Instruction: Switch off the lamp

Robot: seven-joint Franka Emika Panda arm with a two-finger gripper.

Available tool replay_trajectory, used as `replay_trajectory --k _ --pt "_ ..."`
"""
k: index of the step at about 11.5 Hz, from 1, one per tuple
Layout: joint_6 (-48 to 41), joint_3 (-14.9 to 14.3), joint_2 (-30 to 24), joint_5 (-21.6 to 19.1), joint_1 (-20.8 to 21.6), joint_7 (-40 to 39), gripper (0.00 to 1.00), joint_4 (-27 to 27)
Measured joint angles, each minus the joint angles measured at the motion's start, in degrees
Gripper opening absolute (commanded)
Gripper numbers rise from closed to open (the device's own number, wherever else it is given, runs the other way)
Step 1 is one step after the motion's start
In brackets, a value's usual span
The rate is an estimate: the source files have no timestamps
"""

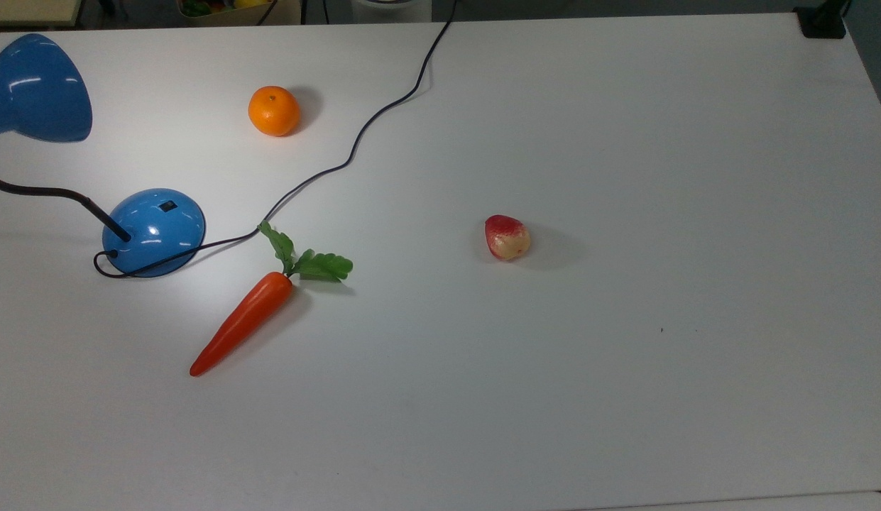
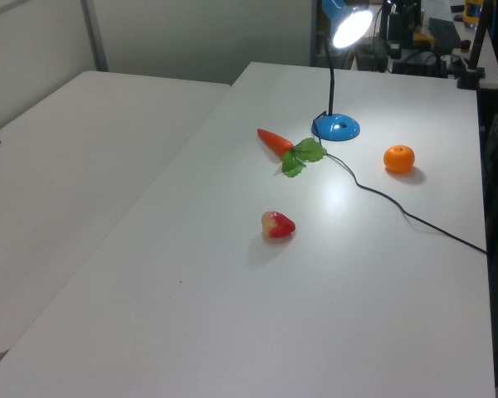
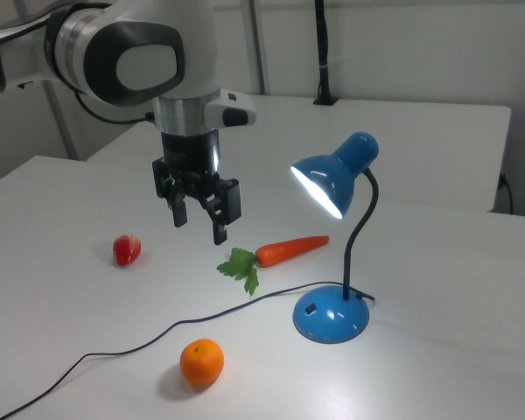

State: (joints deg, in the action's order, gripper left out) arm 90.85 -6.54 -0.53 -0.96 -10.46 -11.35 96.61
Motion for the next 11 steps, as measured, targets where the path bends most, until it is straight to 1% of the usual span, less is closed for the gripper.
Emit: replay_trajectory --k 2,5,9,11 --pt "0.0 0.0 0.0 0.0 0.0 0.0 0.14 0.0" --pt "0.0 0.0 -0.1 0.0 -0.1 0.0 0.05 0.0" --pt "0.0 -0.1 -0.3 0.0 -1.4 -0.1 0.01 0.4" --pt "1.3 -0.1 -1.0 0.0 -1.4 0.7 0.0 1.9"
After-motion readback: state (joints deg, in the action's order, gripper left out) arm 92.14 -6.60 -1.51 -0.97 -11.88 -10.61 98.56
